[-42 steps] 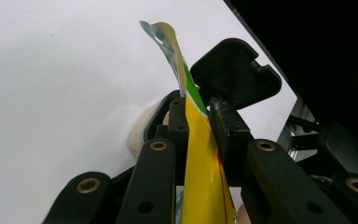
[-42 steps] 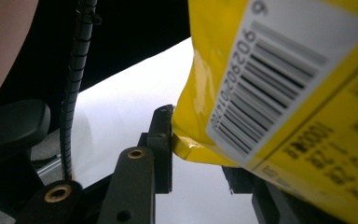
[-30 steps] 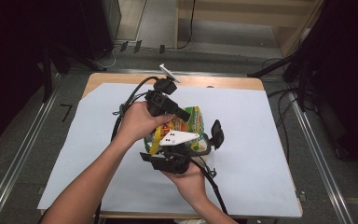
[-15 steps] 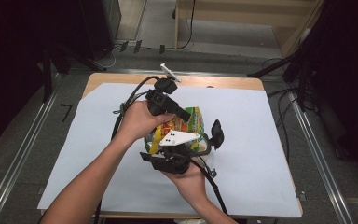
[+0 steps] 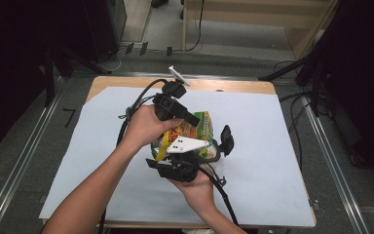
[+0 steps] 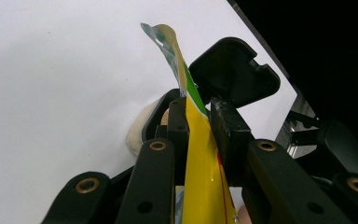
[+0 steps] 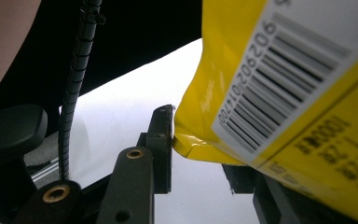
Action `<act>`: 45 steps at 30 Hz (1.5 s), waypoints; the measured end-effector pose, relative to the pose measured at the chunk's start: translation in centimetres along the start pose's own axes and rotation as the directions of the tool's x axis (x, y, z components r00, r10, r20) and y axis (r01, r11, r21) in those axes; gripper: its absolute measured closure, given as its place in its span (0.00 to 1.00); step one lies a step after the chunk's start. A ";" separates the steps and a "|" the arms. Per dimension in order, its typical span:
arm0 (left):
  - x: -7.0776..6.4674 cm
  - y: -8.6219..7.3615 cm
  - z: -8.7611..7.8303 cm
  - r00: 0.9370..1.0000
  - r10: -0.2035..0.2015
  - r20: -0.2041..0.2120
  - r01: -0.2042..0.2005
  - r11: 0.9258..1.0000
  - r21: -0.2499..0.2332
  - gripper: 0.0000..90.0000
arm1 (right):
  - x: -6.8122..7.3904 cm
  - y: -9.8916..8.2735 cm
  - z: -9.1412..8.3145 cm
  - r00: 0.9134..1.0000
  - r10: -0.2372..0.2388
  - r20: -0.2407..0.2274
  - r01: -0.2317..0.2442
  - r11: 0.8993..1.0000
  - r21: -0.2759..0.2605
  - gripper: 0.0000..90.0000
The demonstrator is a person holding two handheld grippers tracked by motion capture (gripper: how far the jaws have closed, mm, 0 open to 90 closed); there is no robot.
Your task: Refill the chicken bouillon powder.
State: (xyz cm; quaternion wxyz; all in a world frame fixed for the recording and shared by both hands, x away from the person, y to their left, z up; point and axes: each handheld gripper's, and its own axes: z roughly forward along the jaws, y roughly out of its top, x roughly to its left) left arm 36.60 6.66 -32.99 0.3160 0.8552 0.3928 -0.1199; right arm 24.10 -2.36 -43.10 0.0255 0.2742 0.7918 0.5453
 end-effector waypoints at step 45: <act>0.0 0.1 0.1 1.000 -0.003 0.003 0.003 1.000 0.001 0.87 | -0.1 0.1 0.0 1.000 -0.004 -0.002 0.004 1.000 0.002 0.77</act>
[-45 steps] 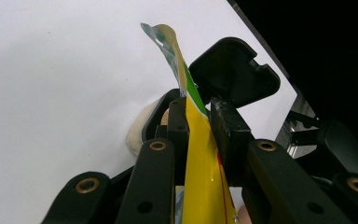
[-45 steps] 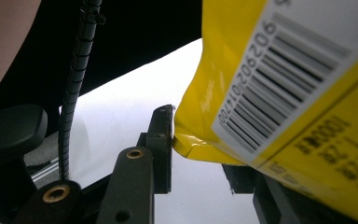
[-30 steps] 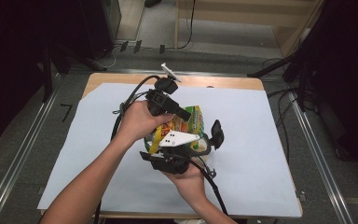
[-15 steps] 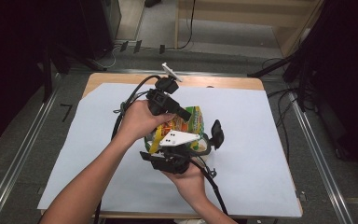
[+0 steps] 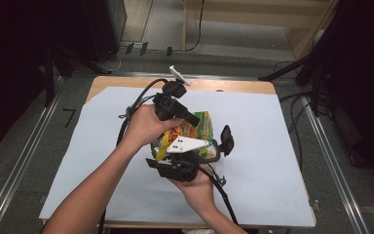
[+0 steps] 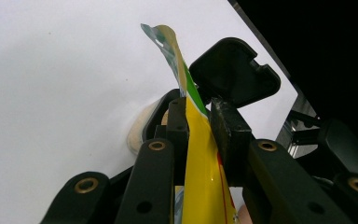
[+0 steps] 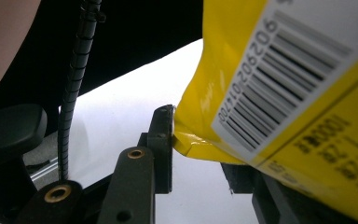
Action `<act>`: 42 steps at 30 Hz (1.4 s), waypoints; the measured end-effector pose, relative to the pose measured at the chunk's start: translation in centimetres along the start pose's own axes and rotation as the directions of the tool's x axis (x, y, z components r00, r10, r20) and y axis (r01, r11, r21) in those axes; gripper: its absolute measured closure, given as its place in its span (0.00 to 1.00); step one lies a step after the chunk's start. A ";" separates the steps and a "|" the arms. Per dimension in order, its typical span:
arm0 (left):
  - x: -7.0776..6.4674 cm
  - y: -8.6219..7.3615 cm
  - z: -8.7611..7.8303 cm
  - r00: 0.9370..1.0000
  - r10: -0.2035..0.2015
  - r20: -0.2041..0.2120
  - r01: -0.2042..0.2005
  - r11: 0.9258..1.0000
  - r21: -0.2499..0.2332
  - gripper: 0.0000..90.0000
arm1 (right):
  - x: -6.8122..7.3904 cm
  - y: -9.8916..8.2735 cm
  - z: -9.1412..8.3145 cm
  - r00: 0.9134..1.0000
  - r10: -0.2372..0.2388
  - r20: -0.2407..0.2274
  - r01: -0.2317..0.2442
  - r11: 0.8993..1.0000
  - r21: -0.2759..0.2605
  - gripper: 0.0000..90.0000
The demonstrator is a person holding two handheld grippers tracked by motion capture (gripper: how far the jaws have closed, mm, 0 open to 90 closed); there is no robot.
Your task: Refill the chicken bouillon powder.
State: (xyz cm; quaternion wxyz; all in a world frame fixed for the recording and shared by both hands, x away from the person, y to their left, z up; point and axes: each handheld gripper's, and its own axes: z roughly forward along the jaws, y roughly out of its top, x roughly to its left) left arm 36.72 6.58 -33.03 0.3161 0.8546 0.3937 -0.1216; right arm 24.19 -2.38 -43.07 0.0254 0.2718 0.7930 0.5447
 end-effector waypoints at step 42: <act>0.8 -3.1 -0.2 0.999 -0.001 0.047 0.002 1.000 -0.011 0.87 | 0.5 -2.0 1.3 0.998 -0.047 -0.029 0.047 0.999 0.012 0.63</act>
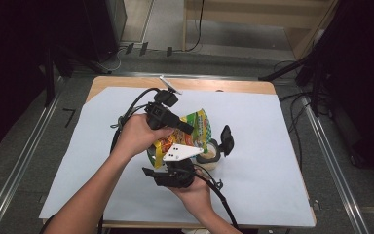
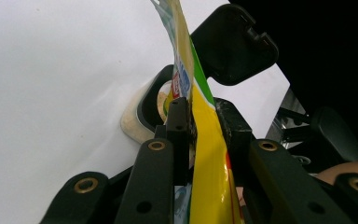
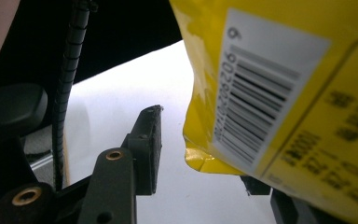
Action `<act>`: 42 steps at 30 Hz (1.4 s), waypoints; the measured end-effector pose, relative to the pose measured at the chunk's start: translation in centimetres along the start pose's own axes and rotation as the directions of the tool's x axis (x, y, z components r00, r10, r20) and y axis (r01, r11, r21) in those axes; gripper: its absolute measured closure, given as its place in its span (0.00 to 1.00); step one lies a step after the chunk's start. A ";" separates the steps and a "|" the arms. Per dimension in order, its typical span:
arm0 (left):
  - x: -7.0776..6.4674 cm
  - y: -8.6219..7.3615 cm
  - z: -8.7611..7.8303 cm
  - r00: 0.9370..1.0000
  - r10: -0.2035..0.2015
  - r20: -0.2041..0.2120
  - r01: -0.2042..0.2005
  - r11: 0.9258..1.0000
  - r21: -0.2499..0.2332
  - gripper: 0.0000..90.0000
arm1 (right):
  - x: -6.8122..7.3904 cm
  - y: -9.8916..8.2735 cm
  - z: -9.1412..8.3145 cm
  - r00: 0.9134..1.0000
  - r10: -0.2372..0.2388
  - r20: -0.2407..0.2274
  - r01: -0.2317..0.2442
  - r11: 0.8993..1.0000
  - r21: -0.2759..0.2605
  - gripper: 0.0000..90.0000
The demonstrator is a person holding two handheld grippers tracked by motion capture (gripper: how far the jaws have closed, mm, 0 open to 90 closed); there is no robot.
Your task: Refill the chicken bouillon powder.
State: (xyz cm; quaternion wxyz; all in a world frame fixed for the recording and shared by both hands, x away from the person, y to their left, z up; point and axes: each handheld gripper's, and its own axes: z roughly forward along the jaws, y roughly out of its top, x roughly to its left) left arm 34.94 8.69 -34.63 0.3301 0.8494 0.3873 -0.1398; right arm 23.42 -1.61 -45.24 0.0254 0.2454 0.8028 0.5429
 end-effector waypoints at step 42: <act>2.4 -2.7 1.5 0.996 0.025 0.090 -0.025 1.000 -0.006 0.93 | -0.5 -4.1 2.3 0.997 -0.080 0.002 0.079 0.989 0.122 0.59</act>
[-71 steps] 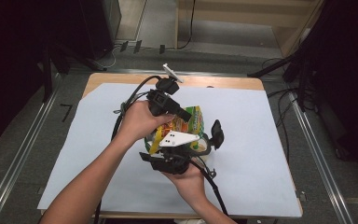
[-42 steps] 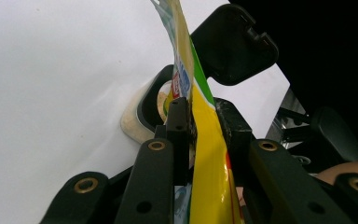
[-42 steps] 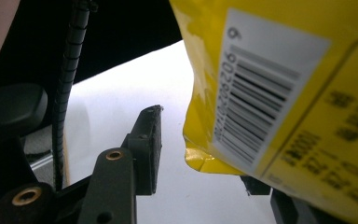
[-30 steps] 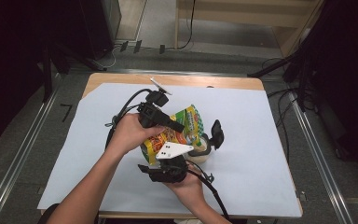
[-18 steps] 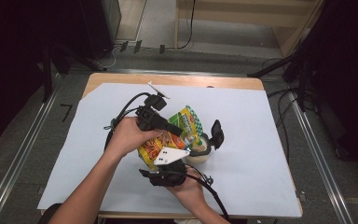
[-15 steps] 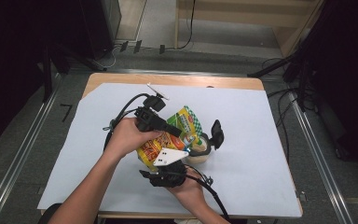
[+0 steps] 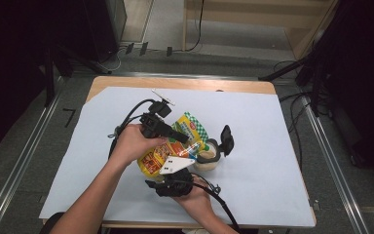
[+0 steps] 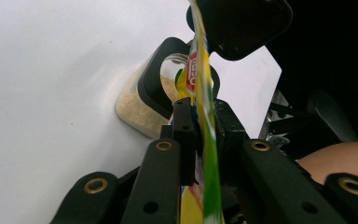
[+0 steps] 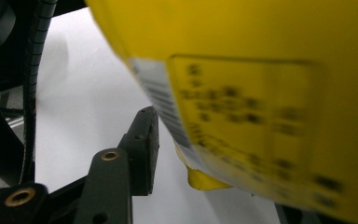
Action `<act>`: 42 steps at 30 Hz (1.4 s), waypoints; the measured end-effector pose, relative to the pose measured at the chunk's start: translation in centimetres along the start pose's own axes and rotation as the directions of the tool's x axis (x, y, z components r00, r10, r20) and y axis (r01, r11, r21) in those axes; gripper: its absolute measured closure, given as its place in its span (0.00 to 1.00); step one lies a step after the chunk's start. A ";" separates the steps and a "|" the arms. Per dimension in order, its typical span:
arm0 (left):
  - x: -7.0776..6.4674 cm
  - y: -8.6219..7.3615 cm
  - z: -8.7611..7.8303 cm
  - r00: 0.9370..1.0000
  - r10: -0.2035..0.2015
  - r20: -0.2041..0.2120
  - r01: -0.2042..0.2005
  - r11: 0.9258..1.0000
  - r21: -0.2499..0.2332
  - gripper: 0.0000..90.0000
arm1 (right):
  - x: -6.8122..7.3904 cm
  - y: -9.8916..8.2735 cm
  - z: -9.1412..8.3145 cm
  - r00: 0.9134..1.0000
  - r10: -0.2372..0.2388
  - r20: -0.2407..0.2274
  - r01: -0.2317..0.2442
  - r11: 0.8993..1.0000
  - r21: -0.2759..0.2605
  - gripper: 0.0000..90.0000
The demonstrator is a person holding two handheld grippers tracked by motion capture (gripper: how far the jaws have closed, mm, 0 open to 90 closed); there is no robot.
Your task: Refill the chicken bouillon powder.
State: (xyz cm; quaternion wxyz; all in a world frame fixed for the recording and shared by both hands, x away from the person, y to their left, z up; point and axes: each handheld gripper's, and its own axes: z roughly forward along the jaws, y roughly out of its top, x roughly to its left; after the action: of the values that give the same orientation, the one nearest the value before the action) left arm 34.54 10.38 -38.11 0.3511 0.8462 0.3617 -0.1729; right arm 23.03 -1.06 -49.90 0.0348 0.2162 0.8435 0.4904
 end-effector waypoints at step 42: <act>1.9 -1.0 -3.7 0.992 0.002 0.129 0.009 0.997 -0.078 1.00 | -0.5 -0.1 -0.5 0.998 0.027 0.060 -0.024 0.999 -0.039 0.48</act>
State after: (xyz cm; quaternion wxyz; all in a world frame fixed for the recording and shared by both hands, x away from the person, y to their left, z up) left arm 35.21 14.43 -37.07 0.4065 0.8181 0.3463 -0.2134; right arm 23.37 -1.72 -49.76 0.0581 0.2410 0.8298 0.4999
